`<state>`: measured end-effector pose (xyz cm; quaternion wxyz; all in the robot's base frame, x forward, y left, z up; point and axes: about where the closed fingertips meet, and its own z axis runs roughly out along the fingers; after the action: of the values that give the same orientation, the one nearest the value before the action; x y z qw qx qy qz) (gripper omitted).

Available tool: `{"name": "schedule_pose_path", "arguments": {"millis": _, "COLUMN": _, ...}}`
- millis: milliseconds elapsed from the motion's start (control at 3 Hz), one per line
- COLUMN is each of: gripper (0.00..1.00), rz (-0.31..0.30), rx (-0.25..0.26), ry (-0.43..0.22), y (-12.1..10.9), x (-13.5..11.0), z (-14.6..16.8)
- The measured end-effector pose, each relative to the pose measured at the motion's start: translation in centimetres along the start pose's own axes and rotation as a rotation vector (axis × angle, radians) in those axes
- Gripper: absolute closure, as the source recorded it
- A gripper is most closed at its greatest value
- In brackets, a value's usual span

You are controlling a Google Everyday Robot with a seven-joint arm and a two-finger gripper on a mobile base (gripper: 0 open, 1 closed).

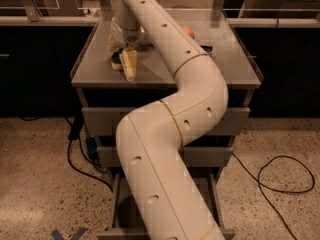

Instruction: Place sponge into bottom drawer

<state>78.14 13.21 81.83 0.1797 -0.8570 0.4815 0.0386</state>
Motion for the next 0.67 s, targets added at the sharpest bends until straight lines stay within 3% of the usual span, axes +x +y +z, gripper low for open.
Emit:
{"name": "schedule_pose_path", "arguments": {"millis": 333, "gripper": 0.73, "rz": 0.0, "rx": 0.0, "ry": 0.0, "y": 0.0, "x": 0.0, "z": 0.0}}
{"name": "schedule_pose_path", "arguments": {"millis": 667, "gripper": 0.95, "rz": 0.0, "rx": 0.0, "ry": 0.0, "y": 0.0, "x": 0.0, "z": 0.0}}
